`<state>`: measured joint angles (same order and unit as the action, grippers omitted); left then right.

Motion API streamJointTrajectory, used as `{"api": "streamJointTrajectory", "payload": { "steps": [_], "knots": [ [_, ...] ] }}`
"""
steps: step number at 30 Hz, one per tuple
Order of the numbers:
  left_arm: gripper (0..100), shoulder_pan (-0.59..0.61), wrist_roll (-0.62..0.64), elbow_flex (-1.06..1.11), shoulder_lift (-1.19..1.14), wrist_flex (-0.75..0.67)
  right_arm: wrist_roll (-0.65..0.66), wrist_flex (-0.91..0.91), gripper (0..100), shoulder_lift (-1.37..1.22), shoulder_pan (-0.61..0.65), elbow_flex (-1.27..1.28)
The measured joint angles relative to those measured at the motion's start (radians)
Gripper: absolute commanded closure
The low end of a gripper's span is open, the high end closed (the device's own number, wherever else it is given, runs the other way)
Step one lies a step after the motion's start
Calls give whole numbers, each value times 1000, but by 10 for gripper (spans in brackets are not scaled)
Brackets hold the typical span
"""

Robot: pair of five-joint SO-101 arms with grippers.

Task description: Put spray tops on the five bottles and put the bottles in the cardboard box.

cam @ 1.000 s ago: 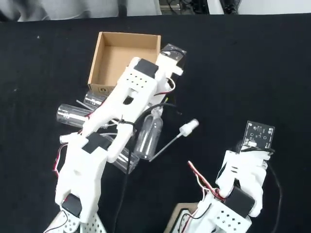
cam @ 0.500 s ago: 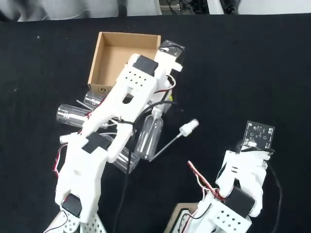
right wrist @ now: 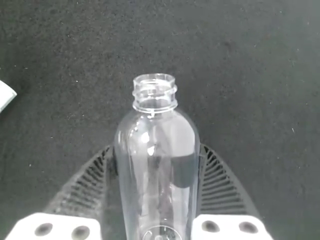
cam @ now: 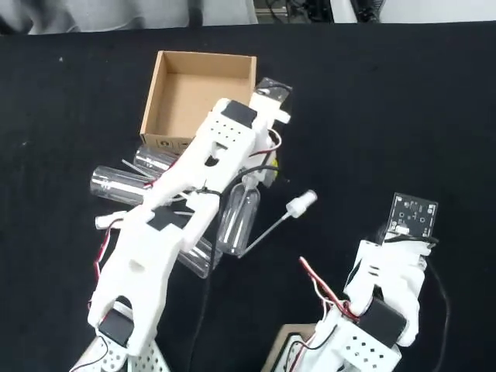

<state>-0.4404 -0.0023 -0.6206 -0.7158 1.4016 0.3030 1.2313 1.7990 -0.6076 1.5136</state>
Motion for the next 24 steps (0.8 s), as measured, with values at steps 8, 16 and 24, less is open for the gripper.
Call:
{"api": "streamJointTrajectory", "payload": {
  "steps": [8, 16, 24],
  "knots": [
    [827, -2, 0, -17, -64, -20, 0, -3, 909, 0, 0, 9],
    [873, -2, 0, -18, -66, -17, 0, -12, 910, 0, 0, 18],
    [972, -3, 0, -26, -66, 5, 0, -12, 910, 0, 0, 18]
  ]
}}
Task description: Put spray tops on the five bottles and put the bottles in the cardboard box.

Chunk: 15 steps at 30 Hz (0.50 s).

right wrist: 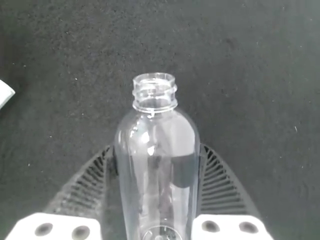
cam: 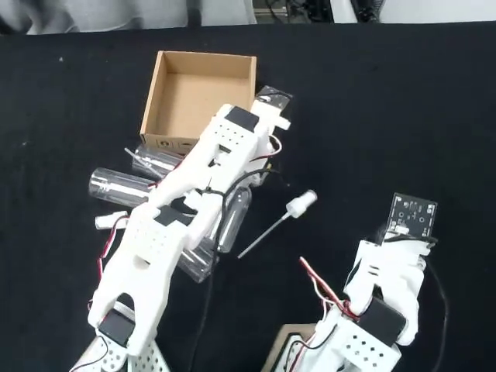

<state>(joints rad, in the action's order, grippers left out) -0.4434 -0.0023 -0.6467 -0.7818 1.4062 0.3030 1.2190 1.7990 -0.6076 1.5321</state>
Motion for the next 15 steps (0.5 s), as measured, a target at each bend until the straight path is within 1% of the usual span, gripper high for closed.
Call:
{"api": "streamJointTrajectory", "payload": {
  "steps": [6, 12, 15],
  "knots": [
    [972, 2, 0, -121, -2, 132, 0, 0, 910, 0, 0, 0],
    [972, 2, 0, -318, -2, 284, 0, 0, 910, 0, 0, 0],
    [972, 2, 0, -402, -2, 328, 0, 0, 910, 0, 0, 0]
  ]
}}
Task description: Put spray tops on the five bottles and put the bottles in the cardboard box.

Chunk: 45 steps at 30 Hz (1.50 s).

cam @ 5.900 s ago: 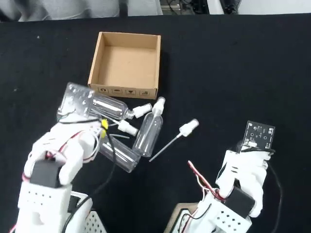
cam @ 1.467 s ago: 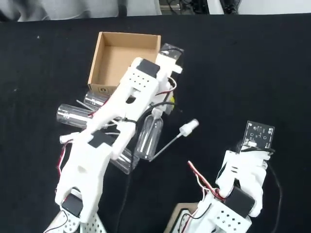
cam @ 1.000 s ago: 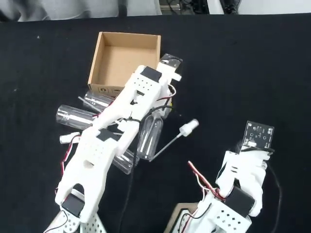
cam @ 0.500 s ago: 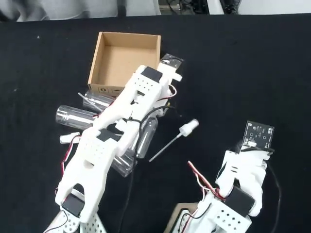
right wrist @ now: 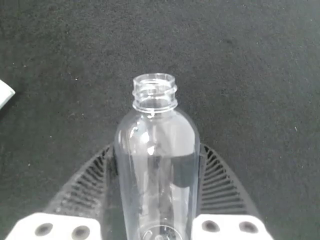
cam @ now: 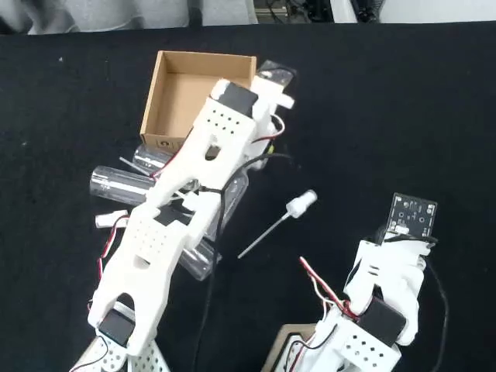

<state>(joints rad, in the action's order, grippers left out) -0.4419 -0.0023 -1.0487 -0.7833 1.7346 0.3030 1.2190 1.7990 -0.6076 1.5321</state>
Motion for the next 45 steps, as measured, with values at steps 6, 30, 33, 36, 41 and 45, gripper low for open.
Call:
{"api": "streamJointTrajectory", "payload": {
  "steps": [6, 30, 33, 36, 41, 45],
  "knots": [
    [972, 0, 8, -52, 0, 15, 0, 0, 909, 0, 0, 0],
    [973, -9, 126, -338, 0, 23, 0, 0, 908, 0, 0, 0],
    [973, -9, 129, -384, 0, 23, 0, 0, 908, 0, 0, 0],
    [973, -9, 130, -433, 0, 23, 0, 0, 908, 0, 0, 0],
    [973, -9, 141, -456, -9, 23, 0, 0, 908, 0, 0, 0],
    [973, -9, 146, -462, -9, 23, 0, 0, 908, 0, 0, 0]
  ]
}}
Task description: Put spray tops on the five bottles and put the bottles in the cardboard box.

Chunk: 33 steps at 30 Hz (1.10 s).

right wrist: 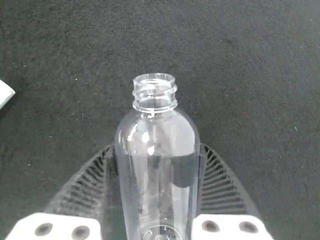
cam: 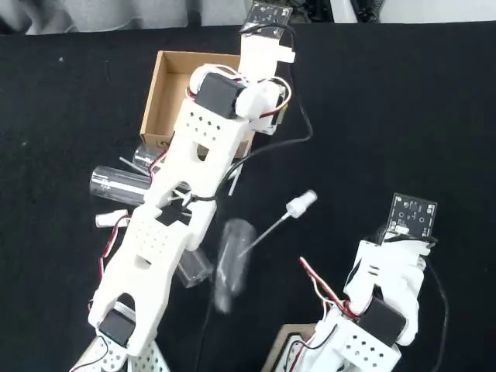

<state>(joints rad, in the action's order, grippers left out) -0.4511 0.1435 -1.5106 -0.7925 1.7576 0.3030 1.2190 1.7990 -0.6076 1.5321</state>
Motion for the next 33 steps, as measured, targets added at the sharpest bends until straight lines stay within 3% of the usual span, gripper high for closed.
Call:
{"api": "streamJointTrajectory", "payload": {
  "steps": [19, 33],
  "knots": [
    [973, 15, 26, -101, 2, 0, 0, 0, 908, 0, 0, 0],
    [973, 38, 32, -103, 232, 0, 0, -3, 910, 0, 8, 17]
  ]
}}
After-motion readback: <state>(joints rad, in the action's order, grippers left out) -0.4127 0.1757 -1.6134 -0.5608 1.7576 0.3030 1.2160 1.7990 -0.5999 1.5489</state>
